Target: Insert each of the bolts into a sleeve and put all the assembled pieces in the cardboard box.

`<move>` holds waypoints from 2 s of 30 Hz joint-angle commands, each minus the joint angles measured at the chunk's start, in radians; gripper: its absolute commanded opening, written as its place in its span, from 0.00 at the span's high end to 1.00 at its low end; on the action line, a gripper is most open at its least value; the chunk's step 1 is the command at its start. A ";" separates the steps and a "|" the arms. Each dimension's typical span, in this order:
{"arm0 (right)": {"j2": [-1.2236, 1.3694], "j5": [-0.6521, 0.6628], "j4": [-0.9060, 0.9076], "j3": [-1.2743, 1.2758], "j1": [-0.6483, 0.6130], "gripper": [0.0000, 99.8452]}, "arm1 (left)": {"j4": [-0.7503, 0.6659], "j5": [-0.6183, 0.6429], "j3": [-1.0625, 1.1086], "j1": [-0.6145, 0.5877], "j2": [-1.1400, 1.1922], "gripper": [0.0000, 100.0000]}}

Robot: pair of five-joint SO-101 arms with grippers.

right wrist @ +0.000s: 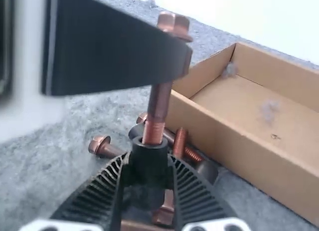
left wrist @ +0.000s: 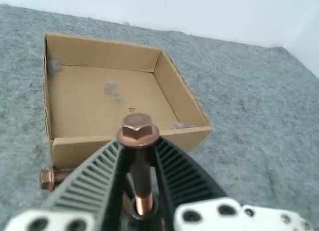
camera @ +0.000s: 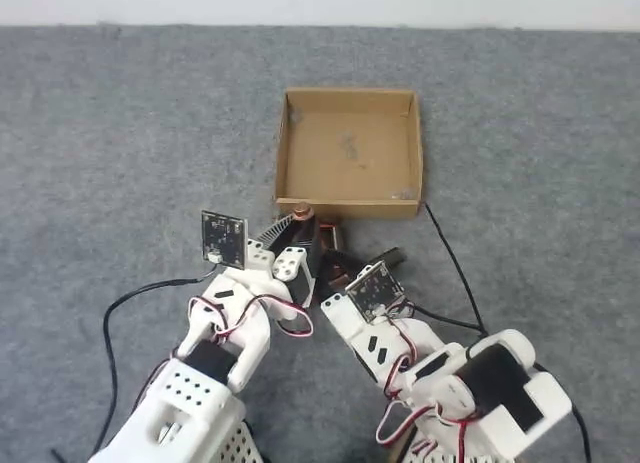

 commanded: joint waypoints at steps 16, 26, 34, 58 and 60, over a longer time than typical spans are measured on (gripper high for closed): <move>-0.061 0.018 -0.044 0.012 0.059 0.99 | 0.443 -0.017 -0.013 0.086 -0.226 0.99; -0.061 -0.028 -0.044 0.012 0.062 0.99 | 0.450 0.008 -0.013 0.048 -0.226 0.82; -0.061 -0.028 -0.038 0.006 0.062 0.99 | 0.450 0.015 -0.013 0.038 -0.235 0.83; -0.058 -0.031 0.140 -0.095 0.090 0.99 | 0.764 0.021 -0.087 -0.040 -0.678 0.83; -0.058 -0.031 0.139 -0.094 0.090 0.99 | 0.789 0.021 -0.108 -0.110 -0.692 0.83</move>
